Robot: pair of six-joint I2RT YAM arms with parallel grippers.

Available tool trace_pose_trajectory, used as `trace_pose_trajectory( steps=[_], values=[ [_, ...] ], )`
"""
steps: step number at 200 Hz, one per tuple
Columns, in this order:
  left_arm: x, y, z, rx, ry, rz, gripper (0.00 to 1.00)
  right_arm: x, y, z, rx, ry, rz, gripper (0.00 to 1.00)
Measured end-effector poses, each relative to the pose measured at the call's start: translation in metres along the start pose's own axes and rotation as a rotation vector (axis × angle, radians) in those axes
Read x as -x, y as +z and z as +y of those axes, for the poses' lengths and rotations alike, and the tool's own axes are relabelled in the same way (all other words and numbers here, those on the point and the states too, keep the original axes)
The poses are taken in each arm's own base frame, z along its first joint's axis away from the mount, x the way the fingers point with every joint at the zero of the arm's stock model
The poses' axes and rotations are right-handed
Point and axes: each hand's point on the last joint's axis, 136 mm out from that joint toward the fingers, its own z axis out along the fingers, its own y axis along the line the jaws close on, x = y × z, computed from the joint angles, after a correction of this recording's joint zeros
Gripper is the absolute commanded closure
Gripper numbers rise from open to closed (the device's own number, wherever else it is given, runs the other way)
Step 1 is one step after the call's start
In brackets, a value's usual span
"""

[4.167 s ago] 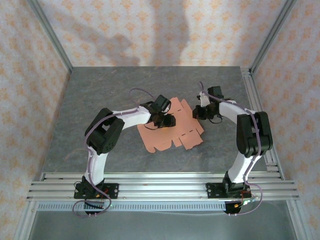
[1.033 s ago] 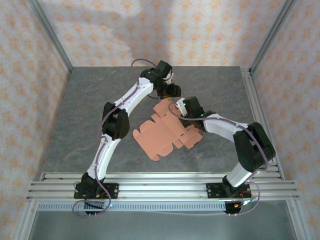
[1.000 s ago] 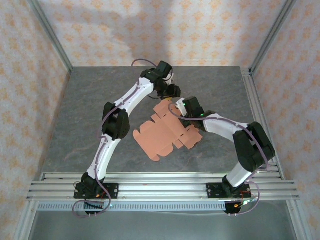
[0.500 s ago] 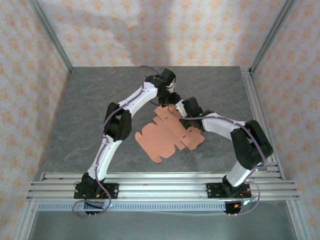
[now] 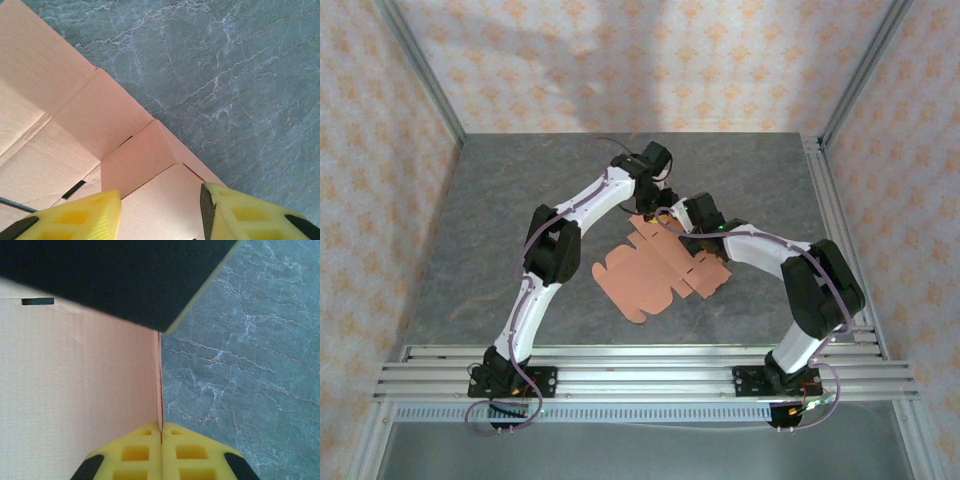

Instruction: Fold the paper box

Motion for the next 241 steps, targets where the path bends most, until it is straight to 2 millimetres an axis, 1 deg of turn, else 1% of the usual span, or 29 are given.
trace_pose_trajectory(
  steps=[36,54,89,114,162,174,192,212,241],
  values=[
    [0.0,0.0,-0.001,-0.005,-0.027,-0.001,0.53,0.0,-0.001,-0.002,-0.007,0.0,0.004,1.0],
    [0.001,0.0,-0.001,-0.005,-0.031,-0.001,0.48,0.0,-0.001,-0.002,-0.011,0.0,0.008,1.0],
    [0.002,0.0,0.001,0.004,-0.018,-0.008,0.47,0.0,-0.001,-0.005,-0.023,0.0,0.012,1.0],
    [0.005,-0.003,0.003,0.021,0.013,-0.028,0.42,0.0,-0.001,-0.005,-0.023,-0.001,0.01,1.0],
    [0.019,-0.021,0.006,0.023,0.07,-0.072,0.32,0.013,-0.003,-0.006,-0.027,0.004,-0.032,1.0],
    [0.027,-0.027,0.004,0.021,0.083,-0.085,0.3,0.017,-0.004,-0.006,-0.028,0.007,-0.046,1.0],
    [0.042,-0.033,-0.002,-0.005,0.094,-0.119,0.24,0.024,-0.006,-0.005,-0.021,0.002,-0.066,1.0],
    [0.048,-0.031,-0.007,-0.02,0.106,-0.133,0.2,0.024,-0.007,0.001,-0.005,-0.016,-0.063,1.0],
    [0.051,-0.028,-0.009,-0.027,0.137,-0.137,0.21,0.02,-0.007,0.004,0.005,-0.026,-0.046,1.0]
  ],
)
